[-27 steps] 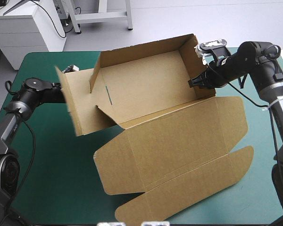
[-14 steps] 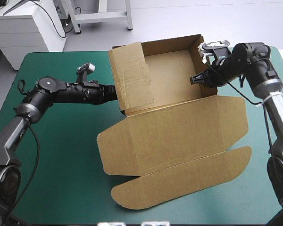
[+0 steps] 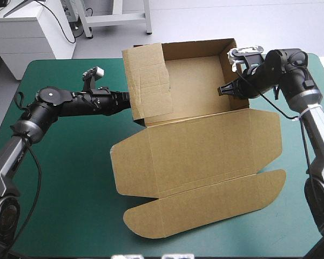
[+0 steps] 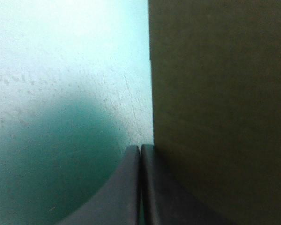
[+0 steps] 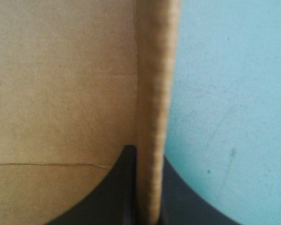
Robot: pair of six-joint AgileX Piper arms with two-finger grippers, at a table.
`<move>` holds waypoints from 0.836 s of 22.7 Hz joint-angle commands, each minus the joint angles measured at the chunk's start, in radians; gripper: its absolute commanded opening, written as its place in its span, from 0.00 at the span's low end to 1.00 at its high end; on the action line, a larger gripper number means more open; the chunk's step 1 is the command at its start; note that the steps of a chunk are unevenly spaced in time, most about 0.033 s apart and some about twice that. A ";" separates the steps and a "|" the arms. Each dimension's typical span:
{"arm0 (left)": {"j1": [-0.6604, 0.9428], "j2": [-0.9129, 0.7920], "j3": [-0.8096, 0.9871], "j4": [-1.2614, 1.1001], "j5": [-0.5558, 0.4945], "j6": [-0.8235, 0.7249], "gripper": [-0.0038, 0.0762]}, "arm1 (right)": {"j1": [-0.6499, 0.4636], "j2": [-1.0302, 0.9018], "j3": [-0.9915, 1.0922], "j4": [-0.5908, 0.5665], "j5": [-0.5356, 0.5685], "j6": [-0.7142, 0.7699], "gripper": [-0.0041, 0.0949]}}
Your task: Fold the box
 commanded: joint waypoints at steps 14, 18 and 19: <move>0.061 -0.051 -0.030 -0.243 0.104 0.035 0.04 | -0.006 -0.032 -0.030 -0.025 -0.019 0.004 0.04; 0.061 -0.049 -0.028 -0.230 0.108 0.035 0.04 | -0.006 -0.032 -0.030 -0.025 -0.018 0.004 0.04; 0.061 -0.049 -0.028 -0.213 0.108 0.035 0.04 | -0.006 -0.032 -0.030 -0.025 -0.018 0.004 0.04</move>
